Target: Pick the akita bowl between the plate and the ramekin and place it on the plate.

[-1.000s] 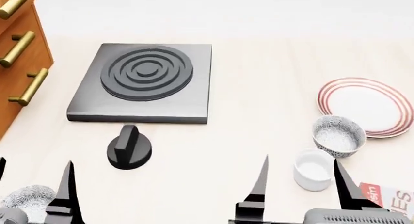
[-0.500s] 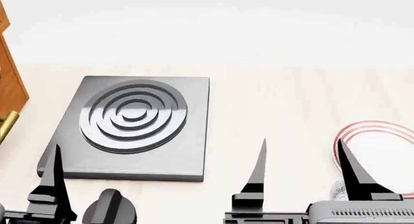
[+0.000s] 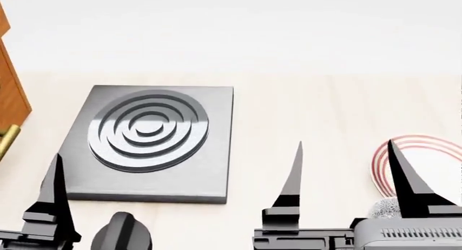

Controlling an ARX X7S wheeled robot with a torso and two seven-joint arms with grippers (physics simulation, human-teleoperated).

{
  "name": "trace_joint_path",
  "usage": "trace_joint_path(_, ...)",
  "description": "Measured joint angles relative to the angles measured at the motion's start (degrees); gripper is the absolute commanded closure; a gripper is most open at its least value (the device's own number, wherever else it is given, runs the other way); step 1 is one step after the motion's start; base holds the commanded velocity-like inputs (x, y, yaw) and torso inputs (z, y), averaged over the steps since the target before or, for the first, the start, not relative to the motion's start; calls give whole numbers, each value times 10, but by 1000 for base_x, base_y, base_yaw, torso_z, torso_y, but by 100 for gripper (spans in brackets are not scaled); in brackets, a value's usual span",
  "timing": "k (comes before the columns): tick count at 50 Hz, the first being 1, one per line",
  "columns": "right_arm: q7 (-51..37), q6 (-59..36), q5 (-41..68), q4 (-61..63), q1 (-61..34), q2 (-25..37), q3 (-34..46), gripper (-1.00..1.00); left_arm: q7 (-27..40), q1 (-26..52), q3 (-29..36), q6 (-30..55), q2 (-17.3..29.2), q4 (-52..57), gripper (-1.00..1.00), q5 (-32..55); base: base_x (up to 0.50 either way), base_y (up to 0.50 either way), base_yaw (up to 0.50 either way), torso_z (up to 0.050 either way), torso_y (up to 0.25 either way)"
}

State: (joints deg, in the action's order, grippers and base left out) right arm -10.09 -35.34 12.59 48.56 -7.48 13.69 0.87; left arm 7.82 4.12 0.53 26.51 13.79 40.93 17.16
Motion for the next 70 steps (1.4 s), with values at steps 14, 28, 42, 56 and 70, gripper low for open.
trace_joint_path(14, 3, -5, 21, 3, -1, 4, -10, -100, 5, -2, 4, -5, 6, -2, -100, 3, 0, -500, 0, 0, 0)
trace_joint_path(28, 10, -1, 37, 2, 2, 11, -12, -100, 10, -2, 8, -9, 11, -6, -100, 7, 0, -500, 0, 0, 0)
trace_joint_path(42, 14, 5, 46, 1, 6, 17, -11, -100, 15, -3, 10, -11, 16, -7, -100, 13, 0, -500, 0, 0, 0)
trace_joint_path(56, 14, 12, 51, -2, 12, 21, -10, -100, 20, -2, 14, -11, 20, -7, -100, 18, 99, -78, 0, 0, 0)
trace_joint_path(70, 16, 4, 65, -6, 7, 25, -6, -100, 26, -1, 16, -12, 24, -9, -100, 21, 500, 0, 0, 0, 0)
